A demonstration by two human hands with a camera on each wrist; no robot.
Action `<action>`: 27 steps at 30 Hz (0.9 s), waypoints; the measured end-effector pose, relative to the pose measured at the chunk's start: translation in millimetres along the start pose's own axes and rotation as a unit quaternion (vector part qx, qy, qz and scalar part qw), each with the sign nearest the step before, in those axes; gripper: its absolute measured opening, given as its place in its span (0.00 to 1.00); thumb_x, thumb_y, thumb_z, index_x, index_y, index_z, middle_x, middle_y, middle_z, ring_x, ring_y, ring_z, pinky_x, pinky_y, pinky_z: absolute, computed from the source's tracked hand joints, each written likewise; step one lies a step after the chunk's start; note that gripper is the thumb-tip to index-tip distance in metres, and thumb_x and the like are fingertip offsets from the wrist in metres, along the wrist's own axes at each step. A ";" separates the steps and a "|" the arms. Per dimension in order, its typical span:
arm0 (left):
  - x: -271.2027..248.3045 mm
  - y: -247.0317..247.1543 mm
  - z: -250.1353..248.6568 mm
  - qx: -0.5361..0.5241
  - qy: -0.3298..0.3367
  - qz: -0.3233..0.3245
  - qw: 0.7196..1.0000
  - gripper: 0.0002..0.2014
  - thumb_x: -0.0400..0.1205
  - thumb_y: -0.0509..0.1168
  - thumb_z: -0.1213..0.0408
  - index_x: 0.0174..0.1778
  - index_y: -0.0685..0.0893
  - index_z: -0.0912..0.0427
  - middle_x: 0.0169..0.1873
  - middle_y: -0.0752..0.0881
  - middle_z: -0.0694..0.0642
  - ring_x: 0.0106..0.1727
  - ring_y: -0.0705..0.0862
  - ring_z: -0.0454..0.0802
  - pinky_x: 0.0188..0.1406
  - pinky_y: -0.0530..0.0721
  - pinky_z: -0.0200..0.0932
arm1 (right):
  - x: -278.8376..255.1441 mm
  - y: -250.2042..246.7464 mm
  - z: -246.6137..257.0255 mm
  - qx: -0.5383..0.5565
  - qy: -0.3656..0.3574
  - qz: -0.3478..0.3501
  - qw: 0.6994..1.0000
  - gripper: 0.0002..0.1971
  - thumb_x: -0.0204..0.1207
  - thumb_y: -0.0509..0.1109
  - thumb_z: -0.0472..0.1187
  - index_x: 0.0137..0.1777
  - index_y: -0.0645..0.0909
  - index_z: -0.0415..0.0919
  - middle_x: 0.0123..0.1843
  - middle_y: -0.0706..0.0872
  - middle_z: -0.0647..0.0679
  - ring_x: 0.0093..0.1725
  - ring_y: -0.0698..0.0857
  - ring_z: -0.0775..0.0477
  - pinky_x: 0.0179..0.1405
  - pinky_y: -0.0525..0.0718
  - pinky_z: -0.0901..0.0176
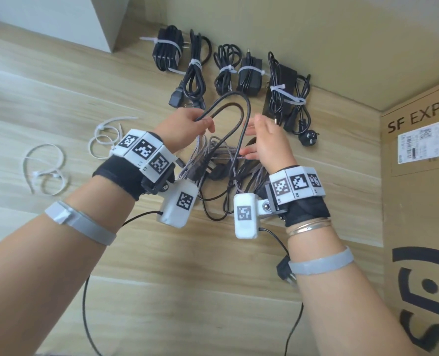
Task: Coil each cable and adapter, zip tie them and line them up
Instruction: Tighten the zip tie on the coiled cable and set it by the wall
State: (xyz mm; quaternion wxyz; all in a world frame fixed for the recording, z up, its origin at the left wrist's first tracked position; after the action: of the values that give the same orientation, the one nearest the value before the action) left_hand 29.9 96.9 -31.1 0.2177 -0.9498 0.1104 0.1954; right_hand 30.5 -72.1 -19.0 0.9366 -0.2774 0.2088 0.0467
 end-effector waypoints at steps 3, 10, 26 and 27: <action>-3.4 1.5 -5.7 -0.053 0.040 0.013 0.998 0.15 0.85 0.55 0.62 0.32 0.77 0.51 0.27 0.73 0.45 0.23 0.72 0.32 0.30 0.67 0.35 | 2.1 0.6 -3.4 -0.018 -0.002 0.010 1.000 0.17 0.84 0.55 0.40 0.71 0.68 0.46 0.46 0.80 0.59 0.33 0.85 0.51 0.31 0.83 0.60; -7.1 9.9 -7.7 -0.085 0.041 0.052 0.994 0.10 0.80 0.65 0.64 0.37 0.71 0.52 0.44 0.83 0.55 0.50 0.83 0.44 0.57 0.77 0.43 | -7.0 3.6 13.2 0.193 -0.024 0.054 0.979 0.12 0.86 0.52 0.35 0.54 0.78 0.41 0.43 0.86 0.40 0.31 0.87 0.49 0.34 0.86 0.61; 0.8 10.1 -16.2 -0.163 0.073 0.000 0.984 0.08 0.78 0.68 0.56 0.40 0.77 0.54 0.28 0.75 0.48 0.26 0.74 0.42 0.32 0.76 0.39 | -14.1 9.1 12.9 -0.073 -0.094 0.175 0.977 0.09 0.80 0.66 0.39 0.40 0.85 0.44 0.24 0.84 0.55 0.24 0.80 0.63 0.30 0.76 0.74; 1.5 13.6 -16.2 -0.132 0.078 0.011 0.988 0.08 0.77 0.70 0.56 0.41 0.80 0.55 0.30 0.79 0.49 0.29 0.77 0.42 0.35 0.77 0.37 | -13.4 11.8 13.7 -0.078 -0.087 0.179 0.977 0.12 0.79 0.67 0.40 0.33 0.83 0.44 0.19 0.82 0.55 0.22 0.78 0.63 0.29 0.76 0.72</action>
State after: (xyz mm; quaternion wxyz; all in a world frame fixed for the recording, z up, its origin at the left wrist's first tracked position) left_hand 32.5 77.3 -23.3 0.0788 -0.9814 0.1104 0.1362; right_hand 21.0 -54.4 -8.9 0.9031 -0.3030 0.1688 0.2534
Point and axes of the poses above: each hand's wrist, its own x-axis towards the middle knuckle, its own y-axis out of the palm, z = x × y, the point moved 3 cm from there along x, towards the middle knuckle
